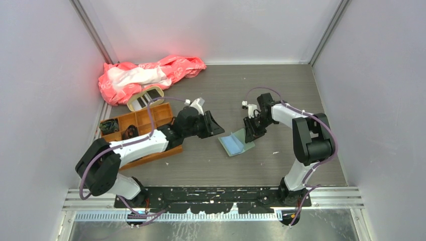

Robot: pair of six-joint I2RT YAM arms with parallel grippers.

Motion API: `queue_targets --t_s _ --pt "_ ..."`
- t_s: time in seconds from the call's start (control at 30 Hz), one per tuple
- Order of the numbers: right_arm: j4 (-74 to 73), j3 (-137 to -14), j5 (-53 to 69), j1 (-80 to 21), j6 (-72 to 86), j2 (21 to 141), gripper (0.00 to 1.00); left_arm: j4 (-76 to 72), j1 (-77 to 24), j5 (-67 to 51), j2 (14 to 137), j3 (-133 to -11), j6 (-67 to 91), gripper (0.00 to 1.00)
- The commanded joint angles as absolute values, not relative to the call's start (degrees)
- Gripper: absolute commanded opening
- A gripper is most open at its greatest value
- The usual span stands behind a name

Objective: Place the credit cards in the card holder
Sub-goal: Open the card holder at the center of the board.

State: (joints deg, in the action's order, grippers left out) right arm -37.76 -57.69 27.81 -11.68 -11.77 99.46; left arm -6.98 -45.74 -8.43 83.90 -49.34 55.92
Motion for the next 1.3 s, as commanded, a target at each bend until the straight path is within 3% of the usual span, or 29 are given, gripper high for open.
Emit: queue_targets --t_s 0.0,0.17,0.57,0.67,0.7,0.77,0.83,0.93,1.0,1.27 --pt "-37.3 -59.1 20.8 -11.6 -12.2 102.4 0.3 -5.0 -45.8 -8.0 82.9 -42.6 62.0 0.45" --pt "-38.2 -59.9 21.0 -11.6 -12.4 104.2 0.29 -13.1 -47.4 -9.0 85.7 -39.3 67.1 0.51" --pt "-38.9 -60.4 21.9 -11.5 -12.8 104.4 0.29 -26.4 -47.5 -12.7 97.7 -42.3 69.2 0.5" --pt "-39.1 -60.4 22.1 -11.6 -13.0 104.3 0.29 -28.6 -47.3 -13.0 98.7 -42.4 69.7 0.36" --pt "-39.2 -60.5 22.4 -11.6 -13.1 104.1 0.29 -29.6 -47.2 -12.8 98.6 -41.9 69.9 0.28" --pt "-39.4 -60.7 23.7 -11.5 -13.5 103.6 0.29 -30.5 -46.9 -12.3 97.7 -41.3 69.8 0.02" --pt "-40.1 -61.0 26.9 -11.6 -14.4 102.4 0.33 -29.0 -46.7 -11.8 95.7 -41.4 68.4 0.0" --pt "-41.1 -61.4 33.6 -11.5 -16.3 98.9 0.48 -13.5 -45.9 -12.2 91.8 -47.3 65.0 0.0" --pt "-40.8 -61.0 37.9 -11.5 -16.9 95.7 0.53 7.0 -45.0 -12.0 90.4 -54.1 61.7 0.0" --pt "-34.8 -57.0 43.5 -11.4 -12.7 88.0 0.52 49.5 -43.4 -11.0 99.3 -78.2 49.6 0.0"
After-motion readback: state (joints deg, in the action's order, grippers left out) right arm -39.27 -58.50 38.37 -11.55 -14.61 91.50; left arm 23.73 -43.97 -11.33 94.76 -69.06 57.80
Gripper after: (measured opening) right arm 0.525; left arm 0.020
